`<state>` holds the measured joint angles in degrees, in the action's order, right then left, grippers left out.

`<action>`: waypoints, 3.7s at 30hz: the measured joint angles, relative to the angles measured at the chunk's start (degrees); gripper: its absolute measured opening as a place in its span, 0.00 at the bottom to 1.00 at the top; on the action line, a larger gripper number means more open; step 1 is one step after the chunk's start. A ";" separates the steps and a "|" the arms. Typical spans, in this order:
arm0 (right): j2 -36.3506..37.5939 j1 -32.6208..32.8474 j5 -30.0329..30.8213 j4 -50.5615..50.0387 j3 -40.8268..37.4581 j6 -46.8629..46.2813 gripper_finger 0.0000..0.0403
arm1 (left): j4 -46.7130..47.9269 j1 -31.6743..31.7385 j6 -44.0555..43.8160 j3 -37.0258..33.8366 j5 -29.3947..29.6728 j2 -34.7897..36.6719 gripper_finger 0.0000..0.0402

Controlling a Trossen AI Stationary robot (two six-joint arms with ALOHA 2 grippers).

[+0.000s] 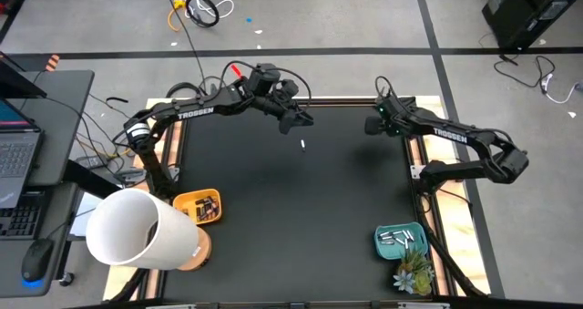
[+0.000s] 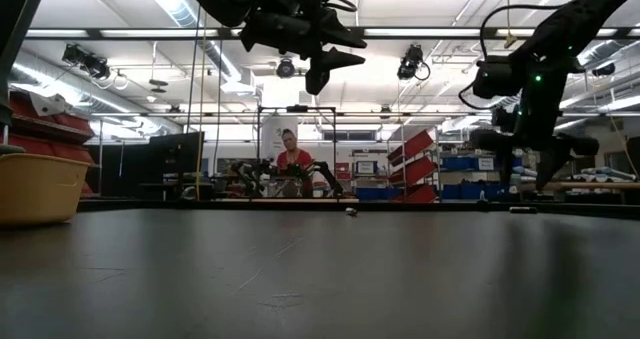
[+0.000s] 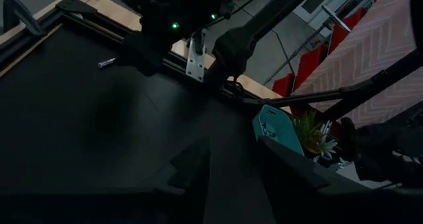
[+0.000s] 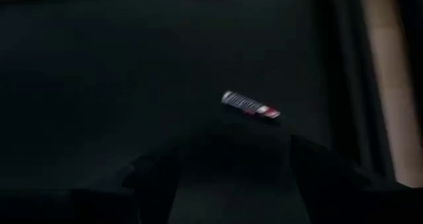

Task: Sort batteries
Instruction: Put the silver battery into the green bin

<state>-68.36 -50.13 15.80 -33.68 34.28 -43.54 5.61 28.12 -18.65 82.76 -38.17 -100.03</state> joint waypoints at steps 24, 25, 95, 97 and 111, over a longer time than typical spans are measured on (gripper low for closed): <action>0.02 9.18 21.35 10.60 -8.81 -26.94 0.56 | 0.07 0.00 -2.42 0.00 0.74 0.00 0.35; 0.02 9.08 21.23 10.61 -8.81 -26.11 0.56 | 0.07 0.00 -2.60 0.00 0.74 0.00 0.35; -20.15 17.88 35.34 23.79 -8.81 -32.86 0.73 | 2.05 -0.79 14.04 -0.50 7.63 -0.02 0.35; -20.15 17.86 35.40 23.79 -8.81 -32.86 0.73 | 2.05 -0.79 14.10 -0.50 7.63 -0.02 0.35; -20.09 16.09 37.81 23.31 -8.79 -31.46 0.71 | 2.03 -0.74 14.14 -0.50 7.67 -0.02 0.35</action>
<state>-88.44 -34.04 53.61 -10.36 25.50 -75.00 7.64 27.38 -4.51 82.26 -30.50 -100.05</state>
